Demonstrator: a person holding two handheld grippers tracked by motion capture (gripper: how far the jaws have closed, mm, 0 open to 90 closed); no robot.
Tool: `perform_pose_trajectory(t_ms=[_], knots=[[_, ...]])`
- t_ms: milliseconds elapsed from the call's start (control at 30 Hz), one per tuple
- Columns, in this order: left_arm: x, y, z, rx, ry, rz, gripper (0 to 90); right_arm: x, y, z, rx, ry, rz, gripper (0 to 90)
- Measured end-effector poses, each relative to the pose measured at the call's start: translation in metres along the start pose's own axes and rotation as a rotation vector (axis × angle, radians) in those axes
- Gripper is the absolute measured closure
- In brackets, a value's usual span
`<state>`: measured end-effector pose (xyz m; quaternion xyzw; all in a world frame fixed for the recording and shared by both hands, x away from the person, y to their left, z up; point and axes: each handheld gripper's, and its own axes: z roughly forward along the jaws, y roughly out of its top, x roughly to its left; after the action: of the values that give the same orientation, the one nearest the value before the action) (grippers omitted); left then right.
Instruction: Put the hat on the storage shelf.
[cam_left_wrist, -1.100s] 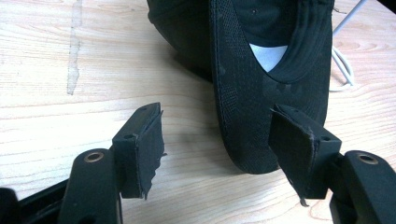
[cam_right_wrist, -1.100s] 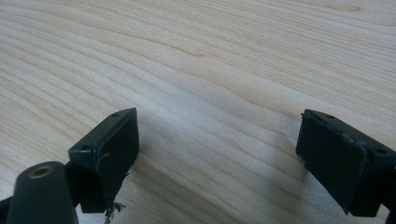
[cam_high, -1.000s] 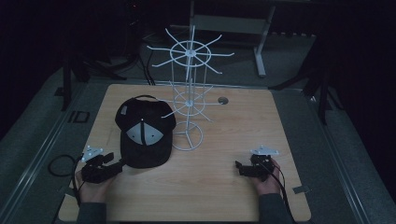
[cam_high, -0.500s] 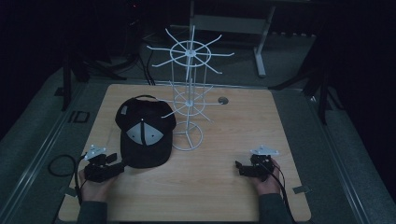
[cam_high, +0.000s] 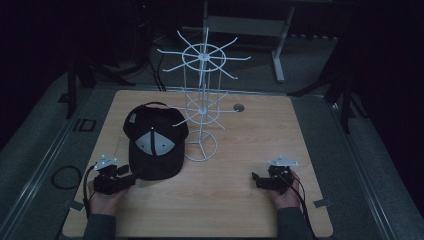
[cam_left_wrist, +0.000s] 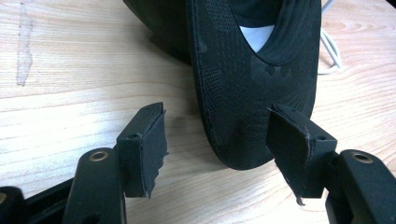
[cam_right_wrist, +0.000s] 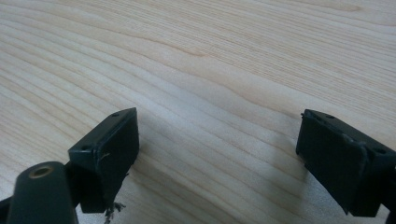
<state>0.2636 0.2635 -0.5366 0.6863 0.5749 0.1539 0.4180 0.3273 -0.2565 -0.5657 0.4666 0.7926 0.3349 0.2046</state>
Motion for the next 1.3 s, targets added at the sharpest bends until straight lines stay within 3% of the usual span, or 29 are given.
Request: perform_pose_trajectory(t_ms=[1300], knots=[[0.006,-0.001,0.018,0.052,-0.055,0.015,43.7,0.000,0.000,0.000,0.000,0.000,0.000,12.9]])
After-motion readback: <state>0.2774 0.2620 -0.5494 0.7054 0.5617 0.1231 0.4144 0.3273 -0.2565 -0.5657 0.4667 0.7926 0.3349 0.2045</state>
